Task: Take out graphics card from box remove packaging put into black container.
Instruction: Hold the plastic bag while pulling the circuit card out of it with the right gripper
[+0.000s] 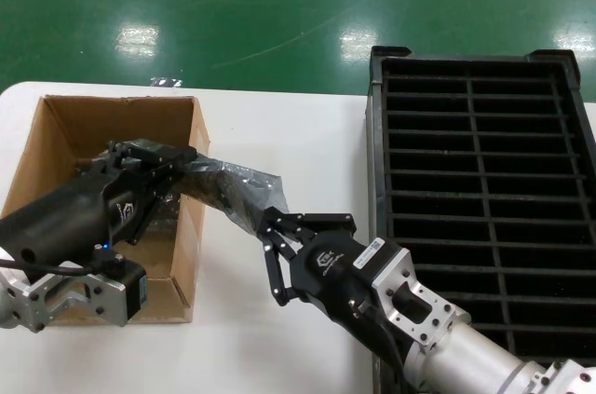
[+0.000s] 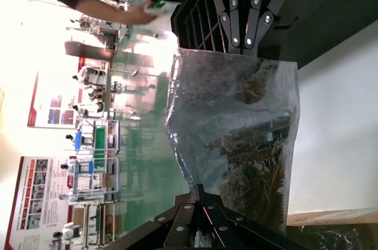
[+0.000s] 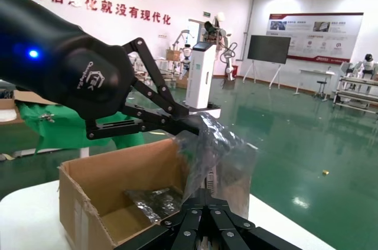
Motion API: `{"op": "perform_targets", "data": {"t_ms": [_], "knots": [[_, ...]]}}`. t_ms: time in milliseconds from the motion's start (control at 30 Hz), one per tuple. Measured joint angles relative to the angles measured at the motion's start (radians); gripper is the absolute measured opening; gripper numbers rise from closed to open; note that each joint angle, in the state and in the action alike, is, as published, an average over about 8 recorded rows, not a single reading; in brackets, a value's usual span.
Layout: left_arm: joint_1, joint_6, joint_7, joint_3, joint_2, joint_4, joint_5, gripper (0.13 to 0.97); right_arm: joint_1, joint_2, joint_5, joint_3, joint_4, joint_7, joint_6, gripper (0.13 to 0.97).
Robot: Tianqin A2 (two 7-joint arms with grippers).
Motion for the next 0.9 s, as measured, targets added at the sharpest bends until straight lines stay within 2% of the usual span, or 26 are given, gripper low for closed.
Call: {"op": "perform_targets", "data": {"t_ms": [367,900], "knots": [[0.000,0.000,0.000,0.000,0.000,0.000,0.000,0.139,0.006,-0.003,-0.026,-0.007,-0.018,0.051,-0.028,0.130],[0.000,0.000,0.000,0.000,0.000,0.000,0.000,0.139,-0.007,-0.019,-0.102,0.048,-0.065,0.149,-0.094,0.130]]}}
